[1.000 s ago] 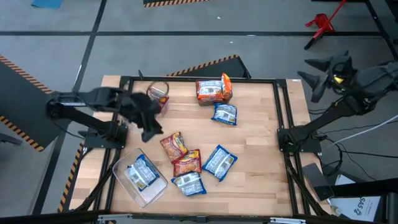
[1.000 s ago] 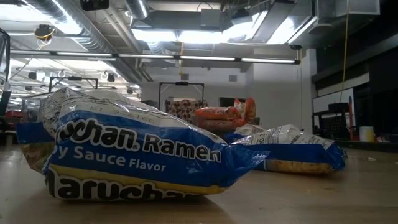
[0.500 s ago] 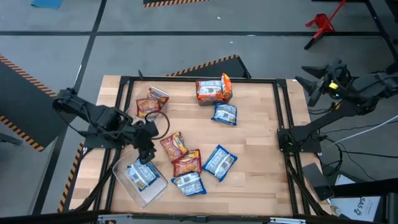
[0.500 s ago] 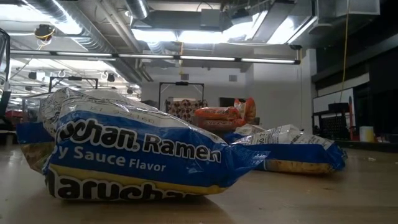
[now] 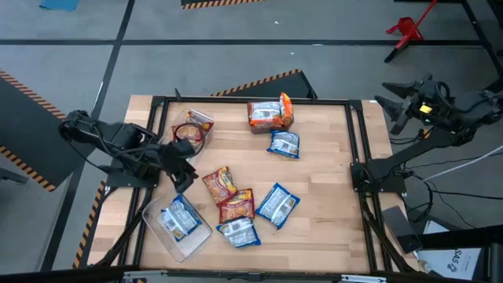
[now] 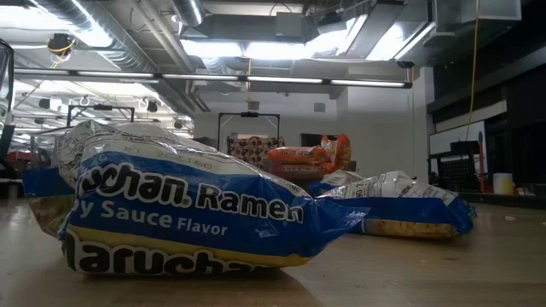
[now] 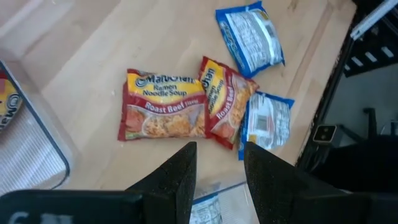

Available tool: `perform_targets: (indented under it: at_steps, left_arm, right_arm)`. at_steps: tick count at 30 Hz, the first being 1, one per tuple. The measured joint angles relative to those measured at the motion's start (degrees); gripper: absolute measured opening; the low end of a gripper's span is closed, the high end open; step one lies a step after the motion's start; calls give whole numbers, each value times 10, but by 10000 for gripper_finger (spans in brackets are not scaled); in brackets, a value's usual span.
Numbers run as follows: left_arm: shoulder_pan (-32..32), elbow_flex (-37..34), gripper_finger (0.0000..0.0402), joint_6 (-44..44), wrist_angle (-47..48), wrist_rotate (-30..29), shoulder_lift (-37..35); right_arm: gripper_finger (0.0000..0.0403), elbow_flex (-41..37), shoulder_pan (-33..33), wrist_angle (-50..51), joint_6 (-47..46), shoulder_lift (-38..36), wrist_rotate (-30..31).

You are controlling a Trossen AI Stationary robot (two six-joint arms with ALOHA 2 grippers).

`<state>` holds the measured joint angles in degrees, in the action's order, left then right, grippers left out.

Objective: Sort Maruchan noodles
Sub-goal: Put the middle blue noodle pack into the bottom transparent bin

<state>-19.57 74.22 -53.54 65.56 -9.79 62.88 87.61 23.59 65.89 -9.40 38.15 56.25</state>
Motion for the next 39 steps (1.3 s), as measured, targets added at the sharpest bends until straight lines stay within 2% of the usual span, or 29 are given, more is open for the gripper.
perform_targets:
  at_steps: [4, 11, 22, 28, 33, 39]
  left_arm:
    - [11, 0, 127, 6, -7, 21, 0]
    - [25, 0, 127, 27, -78, 39, -12]
    - [50, 0, 127, 71, -103, -44, -76]
    - [57, 0, 127, 87, -150, -62, -112]
    - [59, 0, 127, 78, -135, -56, -118]
    - [46, -67, 127, 23, -136, 14, -93]
  right_arm:
    - [216, 0, 0, 0, 10, -2, -3]
    - [216, 0, 0, 0, 35, -3, -19]
    - [216, -5, 0, -27, 56, -37, -65]
    - [216, -65, 0, -79, 54, -89, -93]
    - [216, -142, 0, -147, 57, -139, -93]
    - [216, -200, 0, -198, 64, -173, -93]
